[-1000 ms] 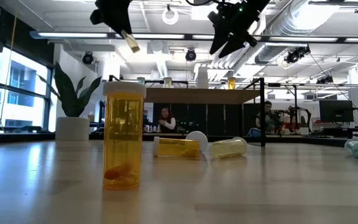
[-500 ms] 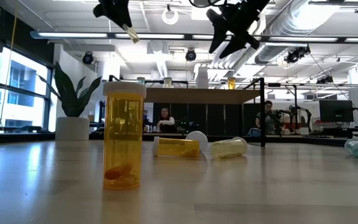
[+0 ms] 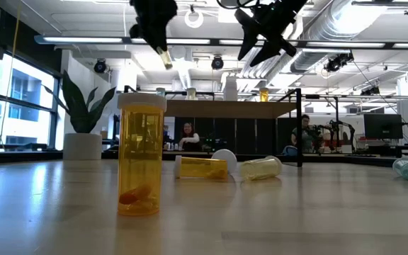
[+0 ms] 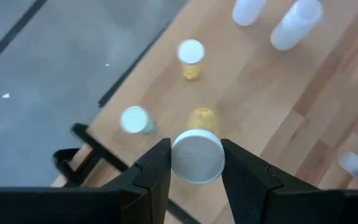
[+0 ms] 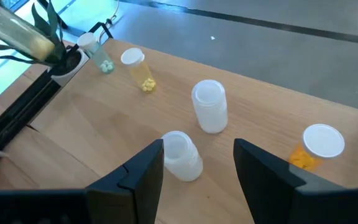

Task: Pick and place medicine bottles onto shelf by color
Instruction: Put the left yellow pill bottle aligned with the other yellow pill bottle on the shelf, then put the bottom orange pill bottle aligned with the other orange pill bottle on the shelf

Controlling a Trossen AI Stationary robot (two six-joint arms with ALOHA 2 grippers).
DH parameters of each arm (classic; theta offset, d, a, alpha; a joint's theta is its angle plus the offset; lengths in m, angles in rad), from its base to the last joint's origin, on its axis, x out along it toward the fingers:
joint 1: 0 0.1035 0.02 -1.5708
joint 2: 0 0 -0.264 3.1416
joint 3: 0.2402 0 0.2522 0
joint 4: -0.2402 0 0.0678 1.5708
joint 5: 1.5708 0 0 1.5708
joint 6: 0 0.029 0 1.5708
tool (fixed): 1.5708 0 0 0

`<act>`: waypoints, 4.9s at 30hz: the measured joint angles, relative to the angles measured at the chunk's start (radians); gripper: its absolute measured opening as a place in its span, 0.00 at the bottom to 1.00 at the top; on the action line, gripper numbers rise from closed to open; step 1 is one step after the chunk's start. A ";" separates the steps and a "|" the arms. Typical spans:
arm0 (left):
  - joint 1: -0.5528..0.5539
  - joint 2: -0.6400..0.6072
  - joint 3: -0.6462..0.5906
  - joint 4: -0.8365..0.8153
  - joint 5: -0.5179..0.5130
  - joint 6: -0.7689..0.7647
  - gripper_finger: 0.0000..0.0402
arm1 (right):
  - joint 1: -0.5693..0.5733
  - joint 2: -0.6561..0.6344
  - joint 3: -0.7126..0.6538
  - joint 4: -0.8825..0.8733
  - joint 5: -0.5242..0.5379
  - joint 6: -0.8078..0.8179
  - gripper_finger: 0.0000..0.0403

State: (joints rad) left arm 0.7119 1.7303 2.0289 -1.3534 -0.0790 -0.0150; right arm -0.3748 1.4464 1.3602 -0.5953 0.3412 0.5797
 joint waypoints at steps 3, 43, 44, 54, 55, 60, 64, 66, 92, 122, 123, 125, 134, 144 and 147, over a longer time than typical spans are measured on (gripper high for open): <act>-0.019 0.046 0.000 0.001 0.000 0.000 0.29 | 0.000 0.000 0.000 0.000 0.000 0.000 0.46; -0.157 0.235 0.000 0.085 -0.088 0.124 0.29 | -0.005 0.000 0.000 -0.071 0.000 -0.003 0.46; -0.158 0.236 0.000 0.085 -0.088 0.128 0.29 | -0.005 0.000 0.000 -0.071 0.000 -0.004 0.46; -0.154 0.255 0.000 0.083 -0.097 0.150 0.29 | -0.005 0.000 0.000 -0.071 0.000 -0.003 0.46; -0.154 0.255 0.000 0.082 -0.098 0.150 0.29 | -0.005 0.000 0.000 -0.071 0.000 -0.003 0.46; -0.154 0.256 0.000 0.086 -0.105 0.150 0.29 | -0.005 0.000 0.000 -0.071 0.000 -0.003 0.46; -0.154 0.256 0.000 0.086 -0.106 0.150 0.29 | -0.005 0.000 0.000 -0.071 0.000 -0.003 0.46; -0.154 0.256 0.000 0.086 -0.107 0.152 0.29 | -0.005 0.000 0.000 -0.071 0.000 -0.003 0.46; -0.154 0.256 0.000 0.126 -0.118 0.165 0.38 | -0.004 0.000 0.000 -0.071 0.000 0.000 0.46; -0.154 0.192 0.209 -0.118 -0.032 0.202 0.38 | 0.003 0.000 0.000 -0.067 -0.071 -0.002 0.46; -0.154 0.181 0.209 -0.117 -0.018 0.202 0.38 | 0.006 0.000 0.000 -0.067 -0.071 -0.006 0.46; -0.154 0.160 0.209 -0.117 0.010 0.202 0.38 | 0.018 0.000 0.000 -0.067 -0.071 -0.027 0.46; -0.156 0.069 0.135 -0.062 0.146 0.201 0.38 | 0.087 0.000 0.000 -0.066 -0.061 -0.063 0.46; -0.160 -0.207 -0.384 0.251 0.161 0.097 0.38 | 0.139 0.000 0.000 -0.067 -0.088 -0.073 0.46; -0.167 -0.290 -0.497 0.327 0.161 0.062 0.38 | 0.159 0.000 0.000 -0.067 -0.149 -0.097 0.46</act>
State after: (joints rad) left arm 0.5454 1.4401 1.5316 -1.0263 0.0818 0.0468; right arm -0.2157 1.4464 1.3602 -0.6621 0.1920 0.4826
